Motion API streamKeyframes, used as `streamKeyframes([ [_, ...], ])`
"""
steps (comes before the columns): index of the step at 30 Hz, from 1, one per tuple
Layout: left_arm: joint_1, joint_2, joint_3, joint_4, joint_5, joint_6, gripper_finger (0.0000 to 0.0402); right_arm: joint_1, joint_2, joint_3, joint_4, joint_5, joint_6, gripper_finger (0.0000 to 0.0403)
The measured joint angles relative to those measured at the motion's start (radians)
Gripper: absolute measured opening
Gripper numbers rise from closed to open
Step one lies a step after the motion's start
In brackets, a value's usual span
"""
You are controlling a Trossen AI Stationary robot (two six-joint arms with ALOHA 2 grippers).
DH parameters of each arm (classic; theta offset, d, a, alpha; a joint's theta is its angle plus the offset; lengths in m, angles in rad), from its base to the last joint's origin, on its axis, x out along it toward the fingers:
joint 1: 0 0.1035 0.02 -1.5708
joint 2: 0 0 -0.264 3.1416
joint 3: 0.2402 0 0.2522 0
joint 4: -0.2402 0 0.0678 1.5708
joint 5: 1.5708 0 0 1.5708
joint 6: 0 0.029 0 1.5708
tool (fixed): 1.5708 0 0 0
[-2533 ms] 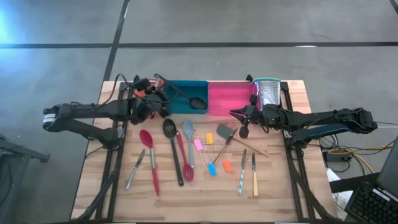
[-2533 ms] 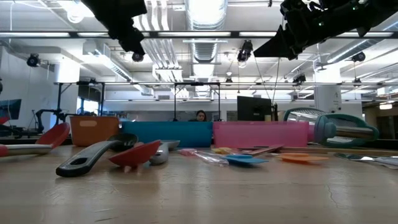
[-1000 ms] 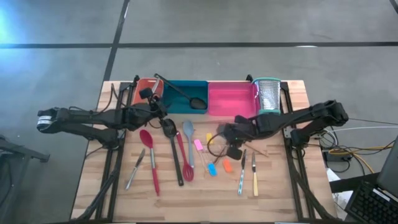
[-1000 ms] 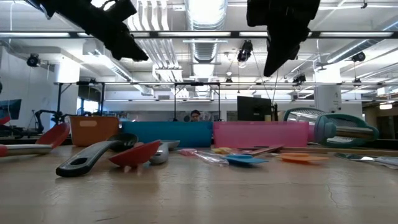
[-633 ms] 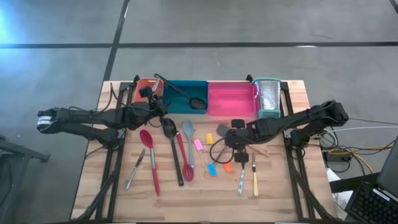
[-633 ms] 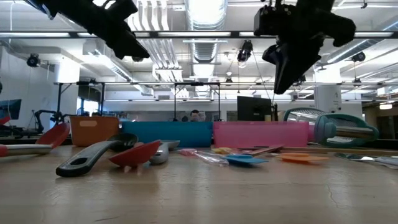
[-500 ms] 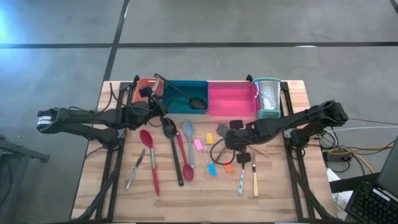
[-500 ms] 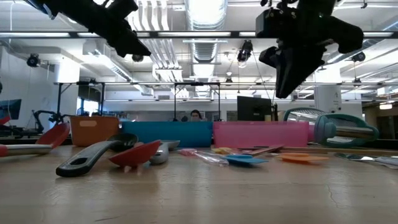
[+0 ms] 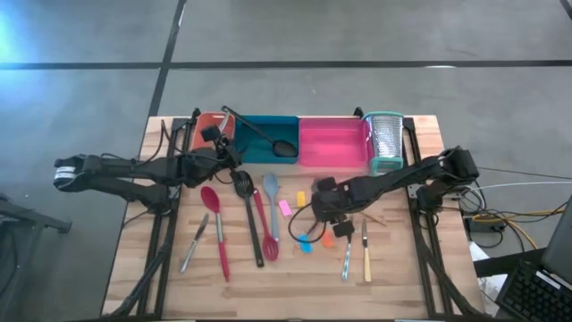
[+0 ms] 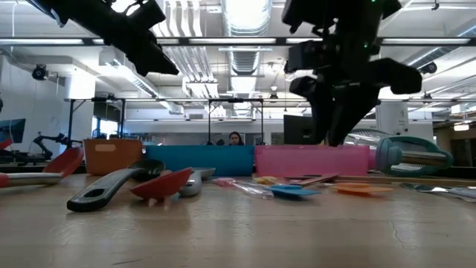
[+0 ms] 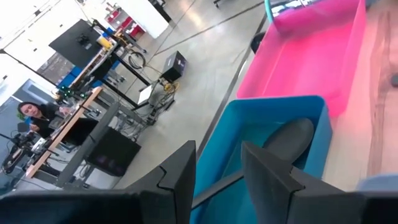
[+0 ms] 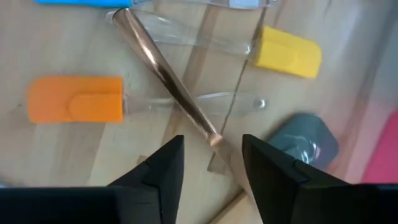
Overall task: Pick & Place Kitchen Items
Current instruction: Put the gold knife into the orange bin
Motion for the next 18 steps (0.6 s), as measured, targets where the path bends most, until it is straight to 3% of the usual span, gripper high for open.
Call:
streamKeyframes([
  [9, 0.000, 0.000, 0.000, -0.002, 0.000, -0.007, 0.0133, -0.008, 0.102, 0.042, -0.010, -0.001, -0.044, 0.0141],
  [18, 0.000, 0.000, 0.000, -0.003, 0.000, -0.009, 0.0133, -0.022, 0.127, 0.039, -0.015, -0.002, -0.062, 0.0133],
])
